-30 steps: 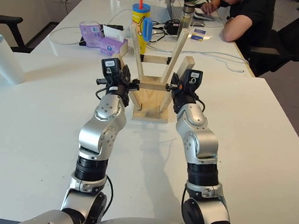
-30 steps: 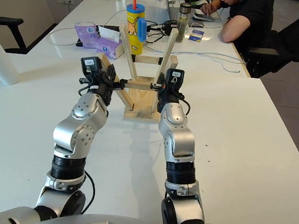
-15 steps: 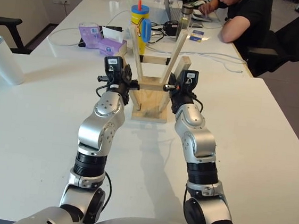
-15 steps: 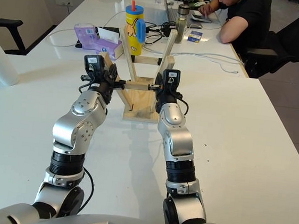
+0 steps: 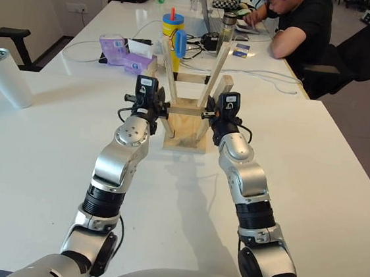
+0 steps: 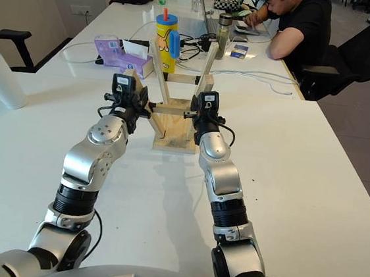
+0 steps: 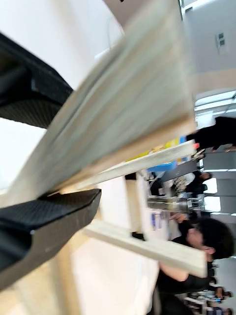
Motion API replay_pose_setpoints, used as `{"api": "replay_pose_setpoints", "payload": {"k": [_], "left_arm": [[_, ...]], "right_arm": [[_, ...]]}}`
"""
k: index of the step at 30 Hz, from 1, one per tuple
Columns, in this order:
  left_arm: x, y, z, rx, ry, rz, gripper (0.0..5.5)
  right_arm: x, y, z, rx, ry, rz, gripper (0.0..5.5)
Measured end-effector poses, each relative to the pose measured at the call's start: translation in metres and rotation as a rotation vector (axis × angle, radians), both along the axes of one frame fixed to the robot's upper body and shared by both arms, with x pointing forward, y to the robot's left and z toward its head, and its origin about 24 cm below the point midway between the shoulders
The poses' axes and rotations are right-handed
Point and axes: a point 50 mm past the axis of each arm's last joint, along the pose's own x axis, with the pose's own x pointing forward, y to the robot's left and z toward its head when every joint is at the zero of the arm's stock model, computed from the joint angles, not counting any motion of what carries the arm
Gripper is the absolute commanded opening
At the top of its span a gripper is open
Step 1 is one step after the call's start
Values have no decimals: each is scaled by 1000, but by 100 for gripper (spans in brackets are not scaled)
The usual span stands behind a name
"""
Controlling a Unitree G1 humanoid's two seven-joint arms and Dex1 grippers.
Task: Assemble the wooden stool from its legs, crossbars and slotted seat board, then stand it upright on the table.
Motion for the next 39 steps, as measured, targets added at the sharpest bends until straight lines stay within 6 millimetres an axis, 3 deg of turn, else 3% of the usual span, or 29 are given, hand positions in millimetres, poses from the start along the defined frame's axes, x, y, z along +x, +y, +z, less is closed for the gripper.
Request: {"api": "replay_pose_setpoints", "payload": {"k": [16, 22, 29, 39], "left_arm": [[10, 3, 3, -17, -56, 40, 260], [9, 3, 12, -109, -102, 39, 261], [8, 4, 19, -108, -159, 28, 261], [9, 11, 14, -143, -107, 46, 261]], "right_arm": [[6, -1, 2, 54, 69, -21, 123], [6, -6, -5, 71, 111, -42, 225], [8, -10, 3, 129, 47, -66, 225], [9, -8, 14, 159, -11, -37, 225]]}}
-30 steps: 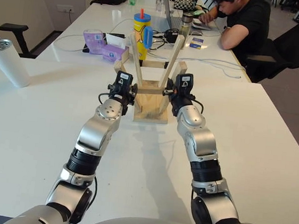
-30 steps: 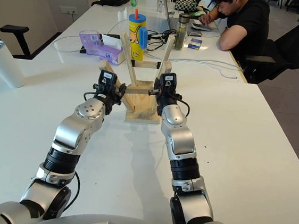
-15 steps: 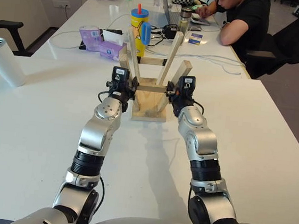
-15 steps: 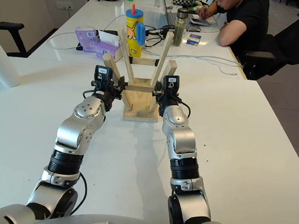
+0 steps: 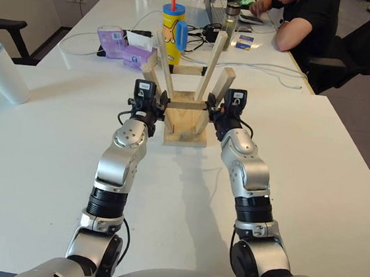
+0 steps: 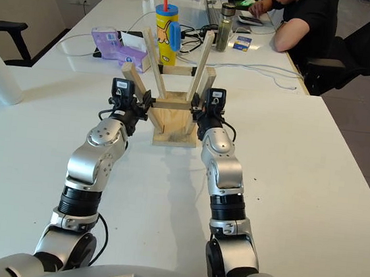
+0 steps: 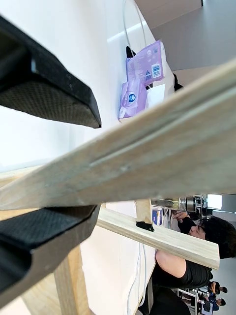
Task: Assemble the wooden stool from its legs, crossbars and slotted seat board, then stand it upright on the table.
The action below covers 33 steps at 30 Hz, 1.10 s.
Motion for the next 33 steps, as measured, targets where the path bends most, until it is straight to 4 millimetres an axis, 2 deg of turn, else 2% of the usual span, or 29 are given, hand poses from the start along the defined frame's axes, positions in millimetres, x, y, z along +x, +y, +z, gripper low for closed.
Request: {"api": "replay_pose_setpoints", "payload": {"k": [4, 9, 12, 14, 18, 23, 24, 28, 33], "left_arm": [[-1, 2, -2, 3, 10, -5, 303], [-2, 3, 4, -4, -17, -2, 303], [-6, 3, 24, -74, -141, -23, 303], [-10, 1, 41, -119, -238, -42, 303], [-14, 4, 64, -130, -363, -36, 303], [-13, 14, 85, -131, -460, -11, 303], [-11, 17, 95, -132, -498, -11, 286], [0, 24, 126, -143, -585, -23, 227], [8, 28, 138, -124, -606, -30, 144]], "right_arm": [[0, 0, 14, 9, -69, 1, 228], [-1, -2, 21, 12, -109, -4, 228], [-2, -3, 36, 14, -187, -11, 228], [-2, -5, 54, 20, -261, -21, 228], [-4, -10, 87, 26, -405, -49, 228], [-5, -12, 120, 15, -534, -40, 228], [-3, -14, 129, 11, -561, -42, 228], [2, -21, 161, 7, -659, -52, 163], [4, -27, 178, -5, -734, -53, 77]]}}
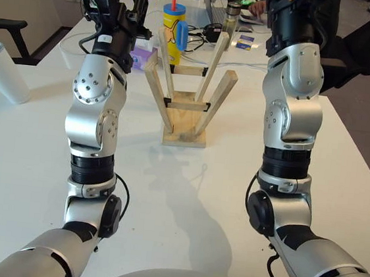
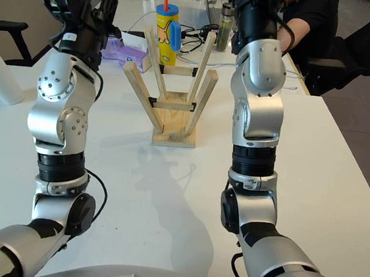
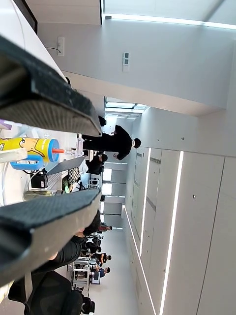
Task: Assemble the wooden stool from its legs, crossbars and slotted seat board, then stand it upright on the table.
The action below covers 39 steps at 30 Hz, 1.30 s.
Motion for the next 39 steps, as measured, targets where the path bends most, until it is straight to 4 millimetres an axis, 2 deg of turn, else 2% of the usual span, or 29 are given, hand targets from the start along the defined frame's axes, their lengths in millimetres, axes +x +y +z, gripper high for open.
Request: {"api": "replay_pose_setpoints", "payload": {"k": [5, 8, 12, 14, 16, 17, 19, 20, 24, 30, 34, 38, 39], "left_arm": [[-3, -8, 13, 19, -62, -31, 69], [-9, -10, 22, 22, -126, -39, 9], [-15, -9, 34, 3, -224, -34, 2], [-12, -9, 36, -10, -232, -29, 2], [5, -14, 21, -5, -123, -41, 2], [19, -19, 3, 20, -4, -57, 2], [40, -33, -51, 107, 266, -90, 2], [42, -39, -63, 143, 300, -101, 2], [42, -49, -73, 206, 309, -112, 2], [34, -48, -78, 141, 307, -125, 2], [33, -34, -69, -7, 294, -90, 2], [26, -13, -51, -69, 219, -22, 2], [24, -6, -47, -77, 207, -6, 2]], "right_arm": [[-7, -1, 10, -5, -89, -6, 2], [-16, 0, 21, 2, -173, -3, 0], [-26, 0, 32, 19, -260, -13, 0], [-26, 0, 33, 24, -272, -17, 0], [-9, 7, 17, -27, -169, -2, 0], [6, 14, -3, -79, -42, 12, 0], [35, 24, -64, -188, 312, 57, 0], [41, 23, -98, -224, 465, 63, 0], [36, 25, -107, -306, 494, 99, 0], [25, 25, -112, -281, 499, 130, 0], [19, 26, -106, -169, 470, 182, 0], [16, 11, -93, 10, 437, 183, 0], [13, 7, -83, 43, 405, 176, 0]]}}
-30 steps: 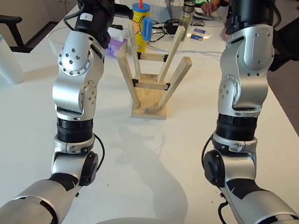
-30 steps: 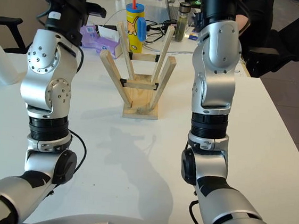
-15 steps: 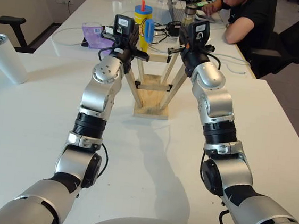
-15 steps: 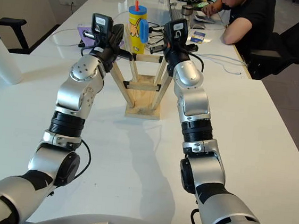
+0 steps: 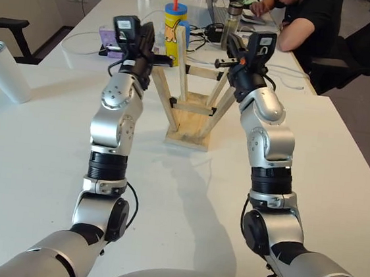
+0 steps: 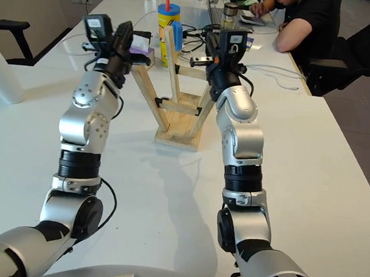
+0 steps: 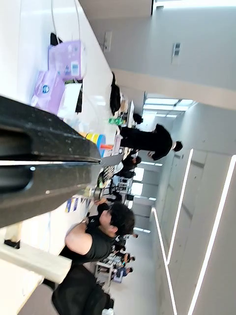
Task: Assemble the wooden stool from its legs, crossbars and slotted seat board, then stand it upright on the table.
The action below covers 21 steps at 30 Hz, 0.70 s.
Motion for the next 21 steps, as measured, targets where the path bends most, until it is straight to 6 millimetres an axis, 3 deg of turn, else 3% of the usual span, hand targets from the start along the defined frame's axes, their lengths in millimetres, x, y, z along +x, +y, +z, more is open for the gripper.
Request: {"api": "replay_pose_setpoints", "payload": {"k": [4, 6, 8, 10, 12, 14, 17, 19, 21], "left_arm": [[2, 18, -4, 5, 44, 60, 2], [4, 30, -21, 5, 131, 104, 2], [5, 42, -39, 4, 221, 148, 2], [5, 53, -49, 38, 284, 185, 2], [3, 62, -59, 91, 336, 212, 2], [-2, 69, -74, 137, 400, 216, 2], [-8, 68, -94, 190, 467, 199, 2], [-10, 67, -103, 207, 494, 189, 2], [-11, 67, -107, 210, 511, 186, 2]], "right_arm": [[-14, -8, 65, 87, -219, -21, 0], [-4, -18, 65, -36, -205, -113, 0], [16, -33, 37, -241, -83, -215, 0], [31, -50, -8, -446, 56, -272, 0], [36, -64, -49, -561, 165, -267, 0], [36, -66, -76, -664, 207, -174, 0], [22, -36, -105, -800, 120, 127, 0], [5, -12, -128, -735, 118, 343, 0], [-17, 15, -137, -611, 109, 580, 0]]}}
